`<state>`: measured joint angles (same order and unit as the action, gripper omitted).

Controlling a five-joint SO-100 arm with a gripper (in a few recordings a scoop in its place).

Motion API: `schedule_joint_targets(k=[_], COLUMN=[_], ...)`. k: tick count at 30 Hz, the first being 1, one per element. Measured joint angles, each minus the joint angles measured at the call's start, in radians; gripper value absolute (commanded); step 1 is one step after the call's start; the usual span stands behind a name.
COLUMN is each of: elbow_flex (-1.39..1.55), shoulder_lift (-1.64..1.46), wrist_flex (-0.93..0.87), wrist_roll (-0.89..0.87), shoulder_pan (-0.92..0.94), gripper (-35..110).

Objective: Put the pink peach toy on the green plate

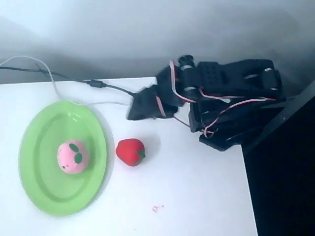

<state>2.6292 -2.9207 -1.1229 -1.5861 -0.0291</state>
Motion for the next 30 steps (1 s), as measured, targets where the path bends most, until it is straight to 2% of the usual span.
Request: schedule_joint_targets(k=[5, 13, 19, 30], elbow_flex=[0.232, 0.446, 0.538, 0.594], shoulder_lift=[-0.213, -0.425, -0.474, -0.474], wrist_flex=[-0.071, -0.153, -0.156, -0.147], wrist_roll=[-0.005, -0.04, -0.124, -0.011], shoulder_pan=[0.02, 0.046, 0.034, 0.034], gripper=[0, 0, 0, 6])
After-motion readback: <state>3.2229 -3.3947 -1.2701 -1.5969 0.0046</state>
